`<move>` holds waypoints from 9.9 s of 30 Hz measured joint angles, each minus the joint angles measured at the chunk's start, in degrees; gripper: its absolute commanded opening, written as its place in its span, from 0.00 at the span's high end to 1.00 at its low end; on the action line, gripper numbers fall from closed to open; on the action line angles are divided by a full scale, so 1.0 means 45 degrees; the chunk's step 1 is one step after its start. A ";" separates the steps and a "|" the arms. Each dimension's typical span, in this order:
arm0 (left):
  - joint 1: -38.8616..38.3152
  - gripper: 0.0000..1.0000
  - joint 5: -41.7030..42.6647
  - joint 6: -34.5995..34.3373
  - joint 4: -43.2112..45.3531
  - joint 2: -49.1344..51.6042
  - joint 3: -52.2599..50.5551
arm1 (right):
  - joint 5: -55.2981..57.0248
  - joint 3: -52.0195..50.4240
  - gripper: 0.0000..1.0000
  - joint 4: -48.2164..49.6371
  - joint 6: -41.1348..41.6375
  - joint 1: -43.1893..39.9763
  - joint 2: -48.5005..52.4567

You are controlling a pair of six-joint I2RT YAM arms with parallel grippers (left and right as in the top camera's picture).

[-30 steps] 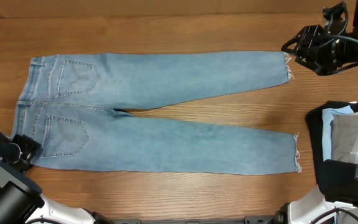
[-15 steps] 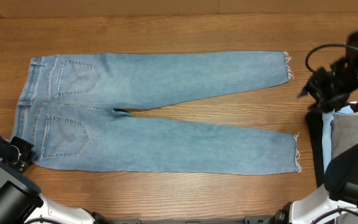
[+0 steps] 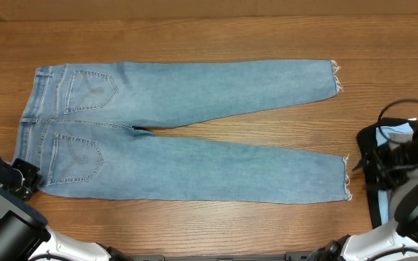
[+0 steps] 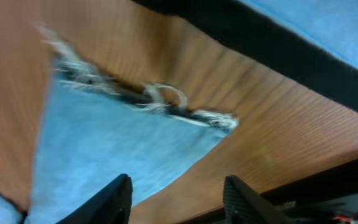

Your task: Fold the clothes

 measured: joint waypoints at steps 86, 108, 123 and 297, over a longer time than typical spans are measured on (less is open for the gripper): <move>-0.2006 0.96 -0.2069 0.0102 -0.1928 -0.2555 0.1583 | -0.1865 0.6003 0.96 0.4566 0.2424 0.5605 0.1248; -0.1982 0.96 -0.4639 -0.0903 -0.4857 -0.6193 0.1593 | -0.0957 0.7082 0.96 0.1277 0.1297 0.3740 -0.2866; -0.2234 0.96 -0.3735 -0.0889 -0.3798 -0.2419 0.1593 | -0.1088 0.6955 0.96 0.1851 0.1622 0.3711 0.0155; -0.6567 0.36 0.2715 0.3366 -0.2919 -0.0636 0.0573 | -0.3444 0.6261 0.96 0.5819 -0.4337 0.4303 0.5814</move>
